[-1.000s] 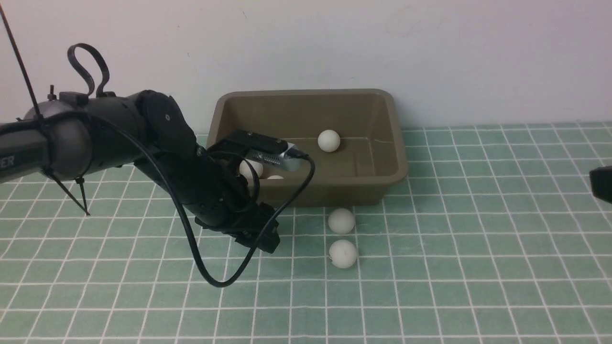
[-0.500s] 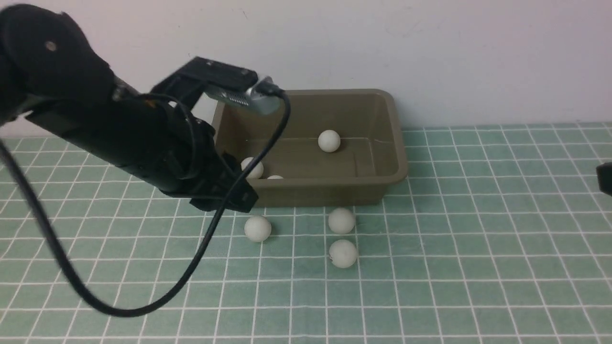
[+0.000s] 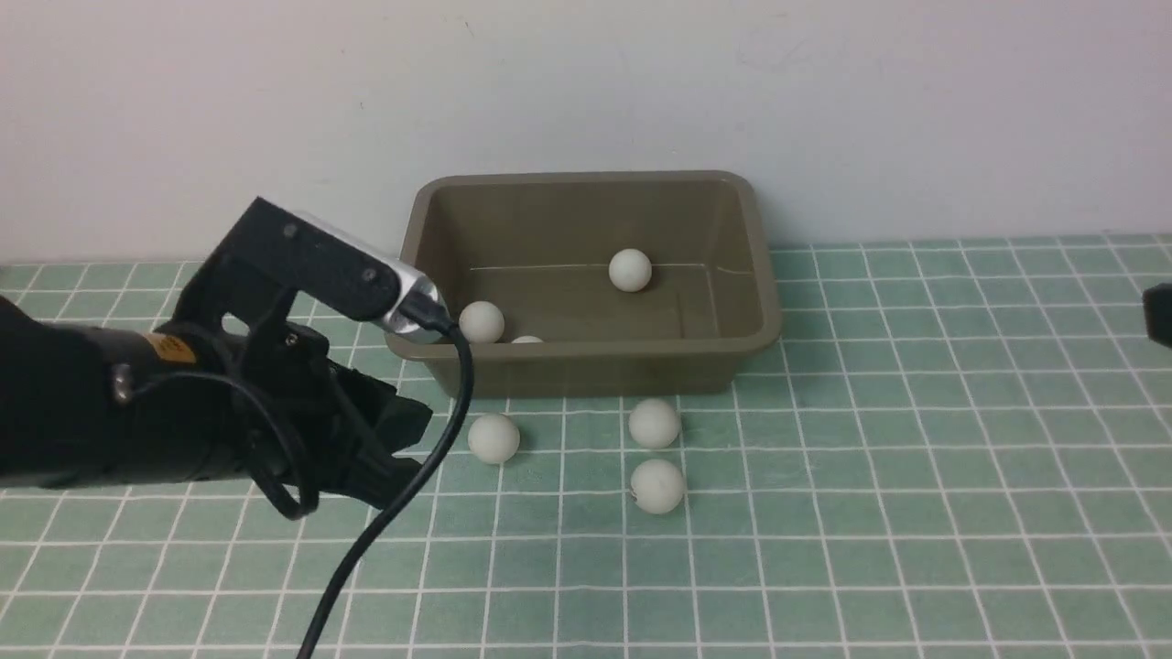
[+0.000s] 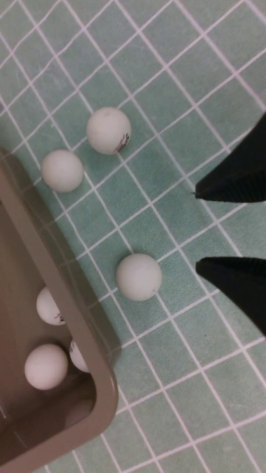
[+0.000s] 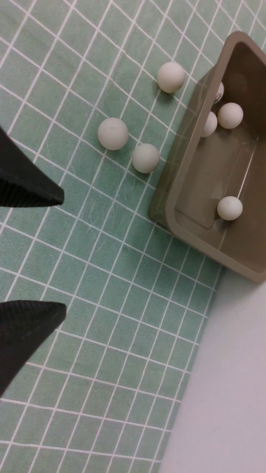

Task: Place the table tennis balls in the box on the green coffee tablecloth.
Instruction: 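Reach for and grasp a ping pong ball on the table beside the basket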

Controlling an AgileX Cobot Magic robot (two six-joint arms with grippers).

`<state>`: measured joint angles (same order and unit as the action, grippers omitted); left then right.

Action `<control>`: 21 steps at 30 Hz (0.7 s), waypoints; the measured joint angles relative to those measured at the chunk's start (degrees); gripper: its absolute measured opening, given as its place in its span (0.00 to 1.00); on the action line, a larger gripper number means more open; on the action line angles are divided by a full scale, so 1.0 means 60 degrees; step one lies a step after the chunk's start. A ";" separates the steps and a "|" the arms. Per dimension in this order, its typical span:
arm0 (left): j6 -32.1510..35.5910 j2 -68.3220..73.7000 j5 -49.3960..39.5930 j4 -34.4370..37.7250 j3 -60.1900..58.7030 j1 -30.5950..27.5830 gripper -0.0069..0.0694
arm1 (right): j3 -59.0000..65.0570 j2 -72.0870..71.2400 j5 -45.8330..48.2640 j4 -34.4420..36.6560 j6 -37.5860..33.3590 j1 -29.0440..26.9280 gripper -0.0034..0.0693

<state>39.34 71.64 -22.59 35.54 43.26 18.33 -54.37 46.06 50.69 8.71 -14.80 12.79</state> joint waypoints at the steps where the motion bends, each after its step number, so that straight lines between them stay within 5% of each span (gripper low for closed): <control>1: 0.0223 0.0327 0.0266 0.0348 -0.0033 0.0000 0.35 | 0.0000 0.0000 0.0000 0.0000 0.0000 0.0000 0.49; 13: 0.3043 0.3356 0.1185 0.3192 0.0867 0.0000 0.77 | 0.0000 0.0000 0.0000 0.0009 0.0000 0.0000 0.49; 21: 0.3235 0.4264 0.1410 0.3930 0.1314 0.0000 0.82 | 0.0000 0.0000 0.0000 0.0040 0.0000 0.0000 0.49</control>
<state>58.76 97.22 -14.13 59.12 51.14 18.33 -54.37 46.06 50.69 8.95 -14.80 12.79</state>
